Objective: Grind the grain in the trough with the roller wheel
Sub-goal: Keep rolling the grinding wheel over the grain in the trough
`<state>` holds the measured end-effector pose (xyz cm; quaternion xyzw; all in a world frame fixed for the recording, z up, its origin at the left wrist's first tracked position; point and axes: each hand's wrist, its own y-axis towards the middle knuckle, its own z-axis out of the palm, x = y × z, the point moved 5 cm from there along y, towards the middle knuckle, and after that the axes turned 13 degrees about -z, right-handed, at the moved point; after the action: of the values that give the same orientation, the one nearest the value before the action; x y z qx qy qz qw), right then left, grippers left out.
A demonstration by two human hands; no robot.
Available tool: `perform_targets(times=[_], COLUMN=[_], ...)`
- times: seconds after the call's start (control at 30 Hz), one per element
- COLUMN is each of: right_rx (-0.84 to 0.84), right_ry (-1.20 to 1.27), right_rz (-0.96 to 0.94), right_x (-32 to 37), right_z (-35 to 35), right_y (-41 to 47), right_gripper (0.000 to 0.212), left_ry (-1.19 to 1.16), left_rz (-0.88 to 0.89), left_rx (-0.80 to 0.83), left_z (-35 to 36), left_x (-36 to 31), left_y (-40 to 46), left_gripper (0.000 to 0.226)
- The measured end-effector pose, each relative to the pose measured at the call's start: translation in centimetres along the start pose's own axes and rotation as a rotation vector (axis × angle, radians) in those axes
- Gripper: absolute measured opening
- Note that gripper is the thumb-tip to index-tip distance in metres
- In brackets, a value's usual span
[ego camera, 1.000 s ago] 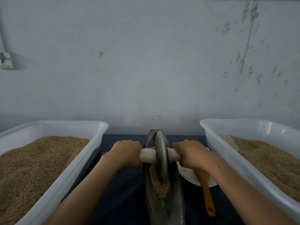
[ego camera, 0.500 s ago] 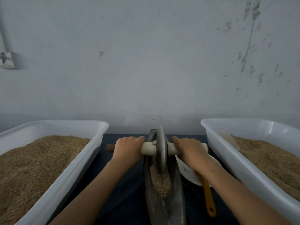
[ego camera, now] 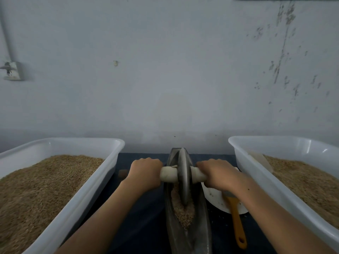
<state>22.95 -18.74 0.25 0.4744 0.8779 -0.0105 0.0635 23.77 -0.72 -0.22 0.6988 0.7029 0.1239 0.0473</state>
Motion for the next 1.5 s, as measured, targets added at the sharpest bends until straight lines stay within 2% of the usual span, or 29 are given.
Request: perform_targets(times=[0.1, 0.2, 0.3, 0.43, 0.5, 0.57, 0.63, 0.8, 0.9, 0.97, 1.1, 1.13, 1.2, 1.3, 1.43, 1.5], right_rx=[-0.175, -0.237, -0.167, 0.053, 0.113, 0.115, 0.061, -0.262, -0.279, -0.230, -0.031, 0.013, 0.048, -0.018, -0.214, -0.280], right_ry=[-0.066, -0.065, -0.075, -0.014, 0.023, 0.035, 0.021, -0.058, -0.034, -0.055, -0.062, -0.061, -0.059, -0.069, -0.095, -0.089], right_rz=[0.031, 0.031, -0.002, -0.058, -0.080, -0.075, -0.049, -0.020, -0.030, -0.035, -0.061, -0.069, -0.078, -0.056, 0.020, 0.042], right_x=[-0.2, -0.3, -0.2, 0.1, 0.2, 0.1, -0.1, -0.4, -0.6, -0.4, 0.1, 0.2, 0.3, 0.2, -0.1, -0.2], right_z=[0.3, 0.6, 0.3, 0.0, 0.1, 0.1, 0.2, 0.5, 0.7, 0.4, -0.1, -0.2, -0.2, -0.1, 0.4, 0.7], right_y=[0.3, 0.2, 0.1, -0.2, -0.4, -0.3, -0.1, 0.1, 0.1, 0.0, -0.1, -0.1, -0.2, 0.1, 0.5, 0.5], right_gripper=[0.019, 0.019, 0.021, 0.028, 0.029, 0.028, 0.030, 0.016, 0.013, 0.016, 0.023, 0.027, 0.030, 0.025, 0.021, 0.021], left_ry=[-0.037, -0.045, -0.023, -0.031, -0.040, -0.019, 0.001, 0.010, 0.006, 0.010, -0.041, -0.054, -0.057, -0.033, -0.017, -0.034], left_rz=[-0.025, -0.018, -0.002, -0.003, -0.013, -0.024, -0.035, -0.065, -0.047, -0.026, -0.024, -0.024, -0.026, -0.040, -0.048, -0.053], left_rx=[-0.209, -0.275, -0.121, 0.263, 0.338, 0.296, 0.179, -0.186, -0.243, -0.139, 0.274, 0.336, 0.356, 0.238, -0.097, -0.199], left_z=[-0.3, -0.2, -0.1, 0.5, 0.7, 0.5, 0.2, -0.6, -0.6, -0.4, 0.6, 0.8, 0.9, 0.6, 0.0, -0.1], left_x=[-0.3, -0.3, 0.0, 0.4, 0.5, 0.4, 0.2, -0.4, -0.6, -0.4, 0.4, 0.5, 0.6, 0.5, 0.0, -0.1], left_y=[-0.4, -0.5, -0.1, -0.1, -0.4, -0.5, -0.3, -0.6, -0.7, -0.3, -0.2, -0.3, -0.3, -0.1, 0.0, -0.2], left_gripper=[0.021, 0.020, 0.026, 0.045, 0.048, 0.046, 0.040, 0.024, 0.023, 0.026, 0.040, 0.041, 0.039, 0.039, 0.025, 0.023])
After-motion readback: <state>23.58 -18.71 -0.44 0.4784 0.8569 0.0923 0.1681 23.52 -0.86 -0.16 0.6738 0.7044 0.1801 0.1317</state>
